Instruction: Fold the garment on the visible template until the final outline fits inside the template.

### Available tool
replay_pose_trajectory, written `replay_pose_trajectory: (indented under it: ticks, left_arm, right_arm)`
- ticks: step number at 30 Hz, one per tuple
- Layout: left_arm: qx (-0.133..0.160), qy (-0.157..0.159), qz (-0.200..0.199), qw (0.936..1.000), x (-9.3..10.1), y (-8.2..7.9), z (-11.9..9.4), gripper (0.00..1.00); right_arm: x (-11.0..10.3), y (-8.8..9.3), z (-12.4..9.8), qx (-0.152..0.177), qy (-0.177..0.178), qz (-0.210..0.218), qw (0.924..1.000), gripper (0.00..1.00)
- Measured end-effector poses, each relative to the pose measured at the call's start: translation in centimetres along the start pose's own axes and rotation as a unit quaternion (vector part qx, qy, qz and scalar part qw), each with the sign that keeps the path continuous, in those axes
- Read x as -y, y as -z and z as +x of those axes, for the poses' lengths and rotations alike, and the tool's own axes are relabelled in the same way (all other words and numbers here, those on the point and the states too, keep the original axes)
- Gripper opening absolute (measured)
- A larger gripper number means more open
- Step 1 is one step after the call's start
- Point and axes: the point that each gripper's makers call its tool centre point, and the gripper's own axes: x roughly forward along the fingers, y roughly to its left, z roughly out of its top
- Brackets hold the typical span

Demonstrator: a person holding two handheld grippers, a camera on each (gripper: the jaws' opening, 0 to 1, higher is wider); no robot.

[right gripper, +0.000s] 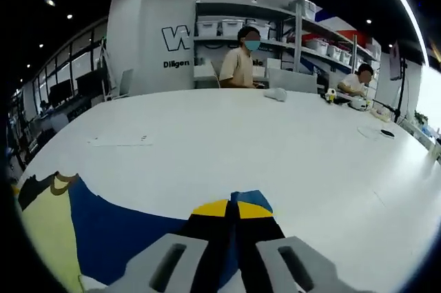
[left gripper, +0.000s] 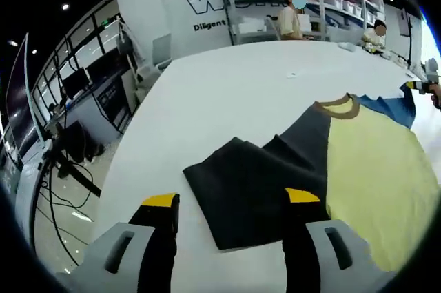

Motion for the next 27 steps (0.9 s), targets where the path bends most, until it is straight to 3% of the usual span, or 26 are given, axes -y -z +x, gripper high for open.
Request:
replay_pose_trajectory:
  ticks: [9,20,27]
  left_arm:
    - [0.013,0.028,0.014,0.9994,1.4,-0.3,-1.5,0.99]
    - [0.031,0.099,0.043,0.9936,5.4,-1.1,-5.0,0.99]
    - [0.027,0.120,0.058,0.9907,6.7,-0.9,-7.2,0.99]
  right_arm:
    - [-2.4,-2.0,-1.5,0.022,-0.031,-0.013,0.9992,0.00]
    - [-8.1,-3.6,-4.3,0.033,-0.089,-0.040,0.9946,0.00]
    - [-11.6,-4.7,-5.9,0.040,-0.118,-0.075,0.9894,0.00]
